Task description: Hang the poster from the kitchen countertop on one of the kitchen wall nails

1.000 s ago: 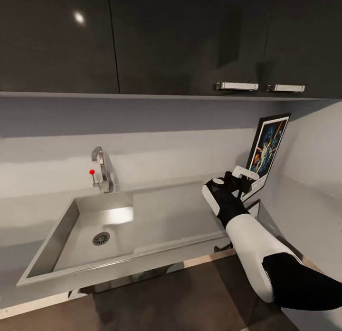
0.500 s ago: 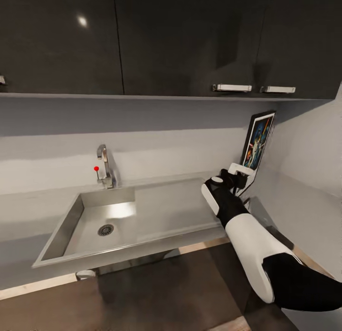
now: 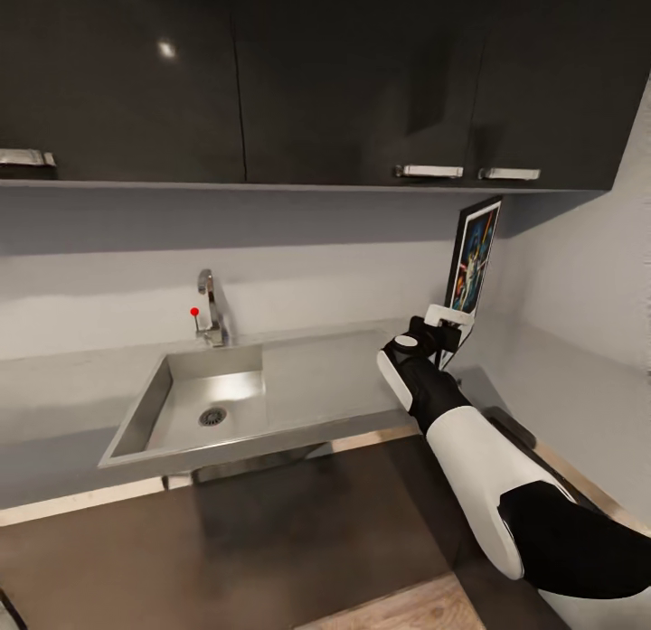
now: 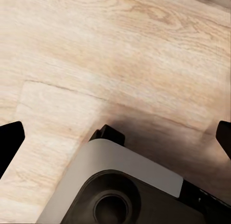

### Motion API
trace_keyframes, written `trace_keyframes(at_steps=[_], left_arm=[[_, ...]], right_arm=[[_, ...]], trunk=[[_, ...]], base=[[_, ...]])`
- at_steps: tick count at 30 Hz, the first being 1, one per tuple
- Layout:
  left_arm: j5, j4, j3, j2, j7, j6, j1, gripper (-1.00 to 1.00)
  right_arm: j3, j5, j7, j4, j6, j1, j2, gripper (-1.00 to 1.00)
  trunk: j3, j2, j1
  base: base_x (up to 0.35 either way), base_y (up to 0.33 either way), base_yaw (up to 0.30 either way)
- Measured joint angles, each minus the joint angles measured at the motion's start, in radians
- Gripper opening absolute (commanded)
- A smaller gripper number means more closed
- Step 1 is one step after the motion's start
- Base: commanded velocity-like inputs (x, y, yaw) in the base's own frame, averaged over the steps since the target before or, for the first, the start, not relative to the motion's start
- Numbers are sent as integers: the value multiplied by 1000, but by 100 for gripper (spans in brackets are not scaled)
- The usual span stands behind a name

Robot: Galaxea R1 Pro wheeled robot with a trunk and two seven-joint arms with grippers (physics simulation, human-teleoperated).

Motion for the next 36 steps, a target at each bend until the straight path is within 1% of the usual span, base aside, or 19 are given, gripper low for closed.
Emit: trace_keyframes(at_steps=[36], left_arm=[[0,0,0,0,0,0,0,100]], right_arm=[[1,-2,3,3,1,6,1,-100]], trunk=[[0,0,0]], base=[[-338,0,0]])
